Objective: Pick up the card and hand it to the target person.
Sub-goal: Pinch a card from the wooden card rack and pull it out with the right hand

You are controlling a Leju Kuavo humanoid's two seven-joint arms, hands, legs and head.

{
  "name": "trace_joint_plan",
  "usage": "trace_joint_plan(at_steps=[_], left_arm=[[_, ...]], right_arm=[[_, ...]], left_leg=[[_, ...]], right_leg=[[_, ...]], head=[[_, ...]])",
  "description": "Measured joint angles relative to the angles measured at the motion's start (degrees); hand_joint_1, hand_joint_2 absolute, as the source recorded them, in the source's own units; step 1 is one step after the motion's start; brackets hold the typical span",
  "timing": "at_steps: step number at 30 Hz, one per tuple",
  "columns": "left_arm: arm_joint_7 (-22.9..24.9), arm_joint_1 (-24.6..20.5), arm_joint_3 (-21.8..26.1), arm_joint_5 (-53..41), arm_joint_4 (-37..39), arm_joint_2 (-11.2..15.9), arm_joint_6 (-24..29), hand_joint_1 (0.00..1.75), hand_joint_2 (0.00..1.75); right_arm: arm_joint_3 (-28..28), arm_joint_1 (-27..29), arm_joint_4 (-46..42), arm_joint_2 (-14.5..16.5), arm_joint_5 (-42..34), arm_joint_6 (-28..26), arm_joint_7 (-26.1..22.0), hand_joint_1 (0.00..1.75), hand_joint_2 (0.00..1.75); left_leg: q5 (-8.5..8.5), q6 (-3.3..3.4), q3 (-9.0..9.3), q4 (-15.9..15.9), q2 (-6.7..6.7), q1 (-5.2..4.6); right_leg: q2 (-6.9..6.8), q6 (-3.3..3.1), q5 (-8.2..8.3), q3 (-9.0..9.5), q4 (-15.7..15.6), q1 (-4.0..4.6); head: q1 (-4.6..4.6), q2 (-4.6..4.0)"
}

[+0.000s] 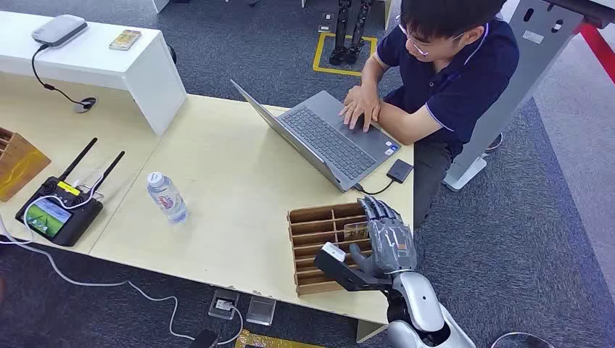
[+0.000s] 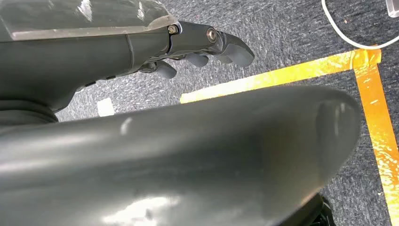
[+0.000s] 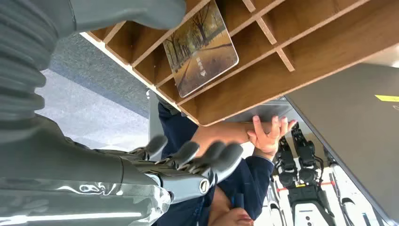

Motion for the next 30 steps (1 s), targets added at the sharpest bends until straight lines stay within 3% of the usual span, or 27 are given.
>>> trace_joint_plan(at_steps=[17,30], left_arm=[[-0.3,0.0,0.0,-0.3,0.0,0.0,-0.2,0.00,0.00],[-0.4,0.0,0.0,-0.3,0.0,0.0,-0.5,0.00,0.00]], right_arm=[[0.1,0.3,0.6,0.0,-0.5,0.5,1.2,0.71,1.75],[0.1,0.8,1.9,0.0,-0.5,0.5,1.2,0.82,1.75]], left_leg=[[0.00,0.00,0.00,0.0,0.00,0.00],[0.00,0.00,0.03,0.0,0.00,0.00]], right_leg=[[0.00,0.00,0.00,-0.01,0.0,0.00],[0.00,0.00,0.00,0.01,0.0,0.00]], head=[[0.00,0.00],[0.00,0.00]])
